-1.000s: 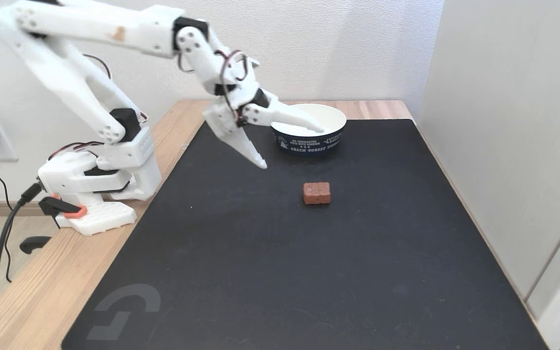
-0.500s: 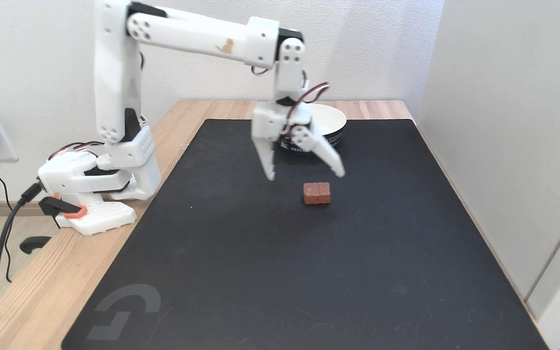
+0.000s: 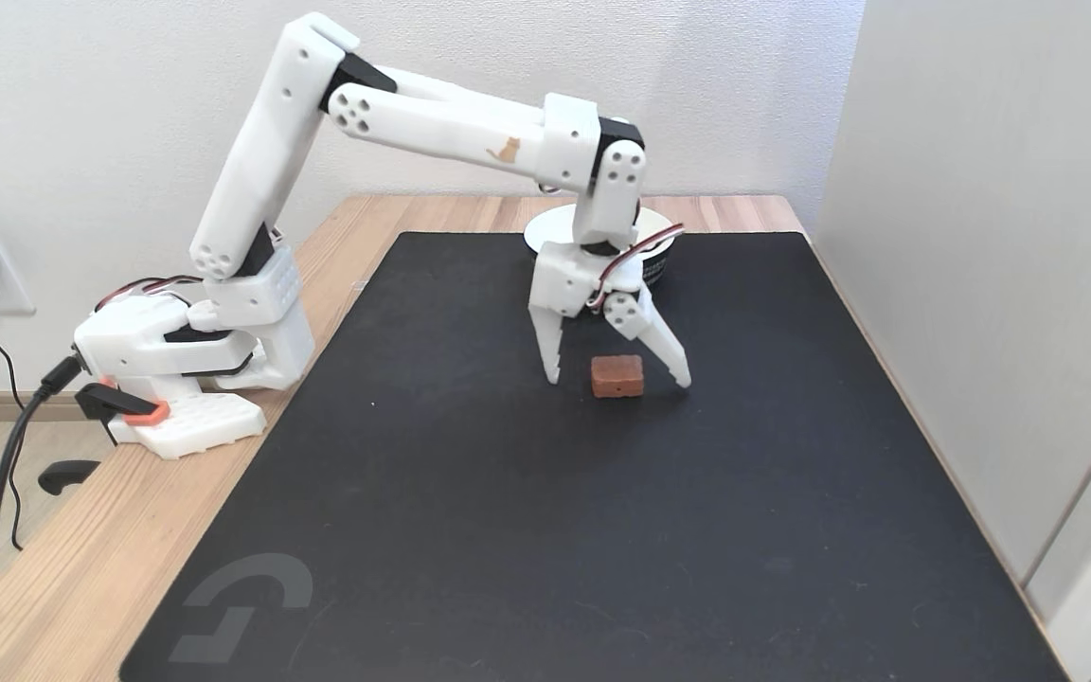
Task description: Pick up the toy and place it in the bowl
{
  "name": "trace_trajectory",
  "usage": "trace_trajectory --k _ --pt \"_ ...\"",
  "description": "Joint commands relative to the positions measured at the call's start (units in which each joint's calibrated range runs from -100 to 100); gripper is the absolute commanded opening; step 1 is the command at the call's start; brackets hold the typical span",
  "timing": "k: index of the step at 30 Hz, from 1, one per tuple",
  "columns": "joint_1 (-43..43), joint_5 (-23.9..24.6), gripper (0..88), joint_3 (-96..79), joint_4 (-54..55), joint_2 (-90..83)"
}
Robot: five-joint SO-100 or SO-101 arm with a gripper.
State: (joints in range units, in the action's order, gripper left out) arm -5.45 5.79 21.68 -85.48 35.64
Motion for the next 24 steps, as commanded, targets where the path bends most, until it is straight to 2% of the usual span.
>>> trace_trajectory --k 1,4,5,6,11,18,24 --pt "0.6 -0.2 49.6 1.3 0.6 0.4" --pt "0.6 -0.2 42.7 1.3 0.6 0.4" --pt "0.6 -0.2 38.2 1.3 0.7 0.4" --pt "0.6 -0.1 29.5 1.3 0.8 0.4" --pt "1.1 -0.1 7.5 1.3 3.1 0.3" --pt "0.9 -0.2 6.1 1.3 3.3 -1.0" --pt "-3.1 0.4 3.9 0.4 13.5 -12.1"
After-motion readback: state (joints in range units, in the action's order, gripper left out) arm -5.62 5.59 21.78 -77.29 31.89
